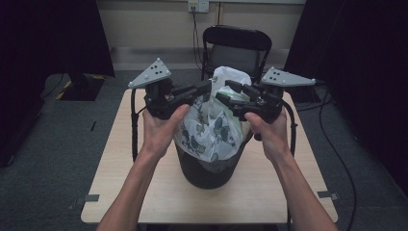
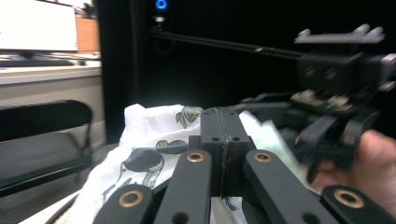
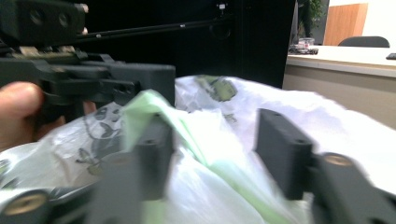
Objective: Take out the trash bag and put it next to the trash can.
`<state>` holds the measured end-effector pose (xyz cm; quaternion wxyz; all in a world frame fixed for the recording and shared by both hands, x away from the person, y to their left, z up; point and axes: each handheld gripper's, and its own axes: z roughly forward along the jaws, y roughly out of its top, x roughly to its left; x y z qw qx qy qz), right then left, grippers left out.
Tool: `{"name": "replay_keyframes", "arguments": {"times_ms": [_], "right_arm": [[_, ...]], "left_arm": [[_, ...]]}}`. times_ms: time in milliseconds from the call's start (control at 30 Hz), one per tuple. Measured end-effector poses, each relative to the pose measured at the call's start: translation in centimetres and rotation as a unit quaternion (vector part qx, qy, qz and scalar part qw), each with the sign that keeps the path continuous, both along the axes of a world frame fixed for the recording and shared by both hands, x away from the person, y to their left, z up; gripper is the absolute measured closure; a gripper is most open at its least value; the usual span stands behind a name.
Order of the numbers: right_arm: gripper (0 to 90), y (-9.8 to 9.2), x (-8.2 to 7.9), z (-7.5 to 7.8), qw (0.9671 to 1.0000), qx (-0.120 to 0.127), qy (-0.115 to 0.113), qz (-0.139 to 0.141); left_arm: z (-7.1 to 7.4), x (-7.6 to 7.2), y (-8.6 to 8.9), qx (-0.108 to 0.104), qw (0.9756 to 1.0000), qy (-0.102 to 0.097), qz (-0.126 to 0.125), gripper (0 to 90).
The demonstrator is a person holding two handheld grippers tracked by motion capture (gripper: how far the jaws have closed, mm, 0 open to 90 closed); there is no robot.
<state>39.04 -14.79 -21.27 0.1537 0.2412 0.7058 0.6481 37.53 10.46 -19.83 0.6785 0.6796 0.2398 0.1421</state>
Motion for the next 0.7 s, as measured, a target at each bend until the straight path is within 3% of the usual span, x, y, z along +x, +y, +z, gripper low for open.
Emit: {"name": "replay_keyframes", "arguments": {"times_ms": [100,200,267,300,333,400,433,467,567,600,633,667,700], "right_arm": [[26.5,0.7,0.4,-0.2,0.9999,-0.011,0.004,0.0],[24.4,1.2,0.5,-0.2,0.9997,-0.022,0.007,-0.002],[33.8,1.7,0.6,-0.3,0.9995,-0.028,0.008,0.012],[52.7,1.9,0.5,-0.2,0.9993,-0.031,0.006,0.02],[52.7,1.9,0.5,-0.2,0.9993,-0.031,0.006,0.02],[70.2,2.2,0.3,-0.1,0.9987,-0.034,-0.002,0.039],[83.2,2.3,0.1,0.0,0.9983,-0.035,-0.01,0.045],[84.9,2.4,0.0,0.1,0.9984,-0.037,-0.013,0.04],[86.6,1.9,-0.2,0.7,0.9991,-0.024,-0.021,0.027],[86.6,1.9,-0.2,0.7,0.9991,-0.024,-0.021,0.027],[86.9,1.4,-0.3,1.3,0.9994,-0.007,-0.027,0.018],[87.0,1.3,-0.3,1.5,0.9995,-0.002,-0.027,0.016],[87.0,1.1,-0.4,1.9,0.9994,0.004,-0.03,0.014]], "left_arm": [[0.4,-0.2,-0.8,0.007,0.9999,-0.006,-0.012,90.0],[0.5,-0.4,-1.1,0.01,0.9997,-0.008,-0.02,90.0],[0.5,-0.4,-1.3,0.009,0.9996,-0.006,-0.028,90.0],[0.4,-0.3,-1.3,0.01,0.9995,-0.005,-0.029,90.0],[0.4,-0.3,-1.3,0.01,0.9995,-0.005,-0.029,90.0],[0.2,-0.2,-1.0,-0.002,0.9994,-0.005,-0.035,89.6],[0.1,-0.3,-0.8,-0.012,0.9994,-0.004,-0.033,70.1],[0.0,-0.6,-0.3,-0.018,0.9993,-0.023,-0.024,62.7],[-0.1,-1.0,0.5,-0.02,0.9994,-0.027,-0.003,32.9],[-0.1,-1.0,0.5,-0.02,0.9994,-0.027,-0.003,26.0],[-0.3,-1.0,0.8,-0.01,0.9997,-0.023,-0.003,21.4],[-0.3,-1.0,0.8,-0.01,0.9997,-0.023,-0.003,19.9],[-0.5,-0.8,0.7,0.004,0.9998,-0.018,-0.004,19.0]]}}
